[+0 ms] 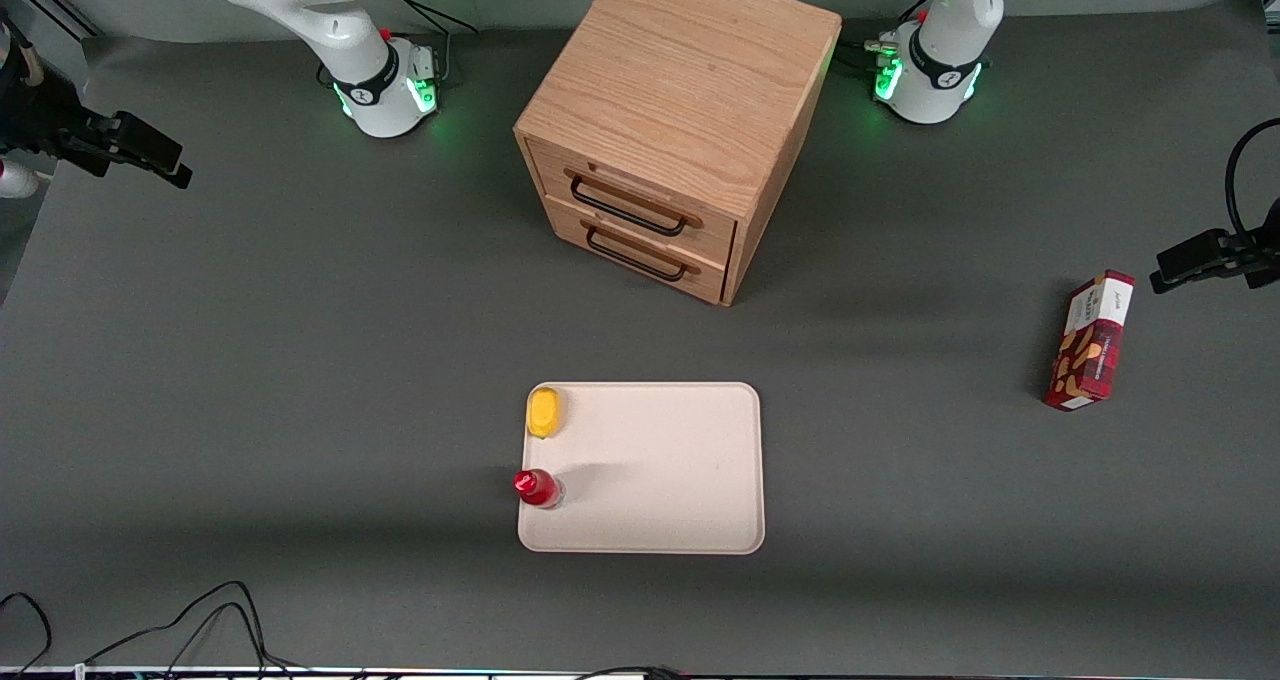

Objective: Open upper drawer

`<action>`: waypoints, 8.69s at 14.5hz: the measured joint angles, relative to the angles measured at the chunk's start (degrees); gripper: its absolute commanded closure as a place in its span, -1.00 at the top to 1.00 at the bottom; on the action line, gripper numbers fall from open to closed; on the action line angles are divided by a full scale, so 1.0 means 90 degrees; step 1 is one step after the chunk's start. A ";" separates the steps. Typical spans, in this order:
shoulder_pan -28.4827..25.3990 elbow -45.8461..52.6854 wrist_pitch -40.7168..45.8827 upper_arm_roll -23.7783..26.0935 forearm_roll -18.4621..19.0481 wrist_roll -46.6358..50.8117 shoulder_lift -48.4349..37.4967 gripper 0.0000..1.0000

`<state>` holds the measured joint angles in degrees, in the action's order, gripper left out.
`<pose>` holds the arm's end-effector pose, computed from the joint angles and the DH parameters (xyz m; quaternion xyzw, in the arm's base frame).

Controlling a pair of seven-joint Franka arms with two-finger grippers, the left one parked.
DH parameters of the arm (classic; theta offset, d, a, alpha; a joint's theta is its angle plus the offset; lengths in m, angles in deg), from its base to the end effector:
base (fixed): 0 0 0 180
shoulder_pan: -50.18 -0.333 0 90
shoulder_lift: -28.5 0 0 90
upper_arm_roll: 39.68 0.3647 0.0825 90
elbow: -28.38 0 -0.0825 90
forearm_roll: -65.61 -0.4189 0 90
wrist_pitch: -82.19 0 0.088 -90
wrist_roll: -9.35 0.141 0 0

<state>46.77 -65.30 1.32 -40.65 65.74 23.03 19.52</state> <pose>0.5120 0.0207 0.6804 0.9946 -0.0979 -0.0331 0.0045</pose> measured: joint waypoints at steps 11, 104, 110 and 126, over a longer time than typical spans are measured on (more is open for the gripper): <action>-0.0065 0.0010 0.0324 0.0057 -0.0023 -0.0685 0.0016 1.00; -0.0422 0.4821 -0.0155 0.1949 -0.0223 -0.4369 0.4630 1.00; -0.0362 0.4238 0.1180 0.1797 0.0295 -0.3195 0.3015 1.00; -0.0235 -0.1855 0.0192 0.0152 -0.0117 -0.1012 -0.1372 1.00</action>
<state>44.66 -81.99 3.05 -39.28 64.69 13.92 7.18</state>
